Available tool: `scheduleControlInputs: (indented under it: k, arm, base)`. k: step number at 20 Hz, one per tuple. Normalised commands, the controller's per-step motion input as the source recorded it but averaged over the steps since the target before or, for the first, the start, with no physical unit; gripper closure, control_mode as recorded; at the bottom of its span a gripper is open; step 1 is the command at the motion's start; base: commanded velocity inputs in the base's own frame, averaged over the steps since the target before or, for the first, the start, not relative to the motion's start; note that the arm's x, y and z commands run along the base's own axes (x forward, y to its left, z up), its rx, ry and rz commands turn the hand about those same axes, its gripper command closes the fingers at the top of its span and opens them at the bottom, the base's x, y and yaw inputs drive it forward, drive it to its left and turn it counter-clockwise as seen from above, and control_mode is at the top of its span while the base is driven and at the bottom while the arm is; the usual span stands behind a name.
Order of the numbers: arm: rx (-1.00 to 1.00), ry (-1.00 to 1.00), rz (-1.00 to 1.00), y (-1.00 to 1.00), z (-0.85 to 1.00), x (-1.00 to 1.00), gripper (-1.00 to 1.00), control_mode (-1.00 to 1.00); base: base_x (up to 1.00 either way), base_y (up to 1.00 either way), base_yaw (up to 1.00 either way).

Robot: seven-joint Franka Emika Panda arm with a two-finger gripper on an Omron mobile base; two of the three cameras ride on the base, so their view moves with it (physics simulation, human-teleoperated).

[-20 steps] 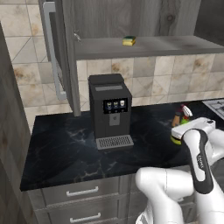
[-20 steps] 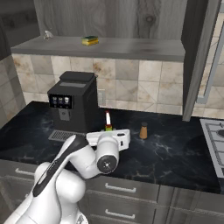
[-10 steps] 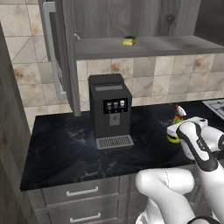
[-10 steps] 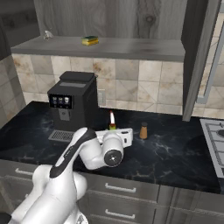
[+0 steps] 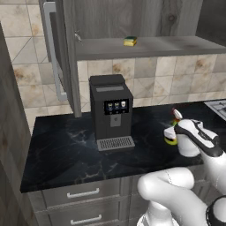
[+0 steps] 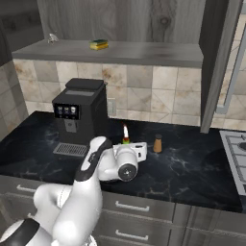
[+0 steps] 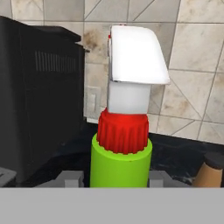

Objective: Pick the sponge and spray from the cabinet and place them on the counter.

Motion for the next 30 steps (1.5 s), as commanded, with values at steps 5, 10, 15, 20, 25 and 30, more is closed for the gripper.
scheduleControlInputs:
  k: [5, 10, 15, 20, 25, 30]
  arm:
    - [0.00, 0.00, 0.00, 0.00, -0.27, 0.30, 1.00, -1.00]
    - [0.00, 0.00, 0.00, 0.00, -0.27, 0.20, 1.00, -1.00]
    - [0.00, 0.00, 0.00, 0.00, -0.19, 0.10, 1.00, -1.00]
    - [0.00, 0.02, 0.00, 0.00, -0.17, 0.15, 1.00, -1.00]
    - [0.00, 0.05, 0.00, 0.00, -0.20, 0.21, 1.00, -1.00]
    - [0.00, 0.02, 0.00, 0.00, -0.32, 0.10, -1.00, -1.00]
  base:
    - [0.00, 0.00, 0.00]
    - [0.00, 0.00, 0.00]
    - [0.00, 0.00, 0.00]
    - [0.00, 0.00, 0.00]
    - [0.00, 0.00, 0.00]
    - [0.00, 0.00, 0.00]
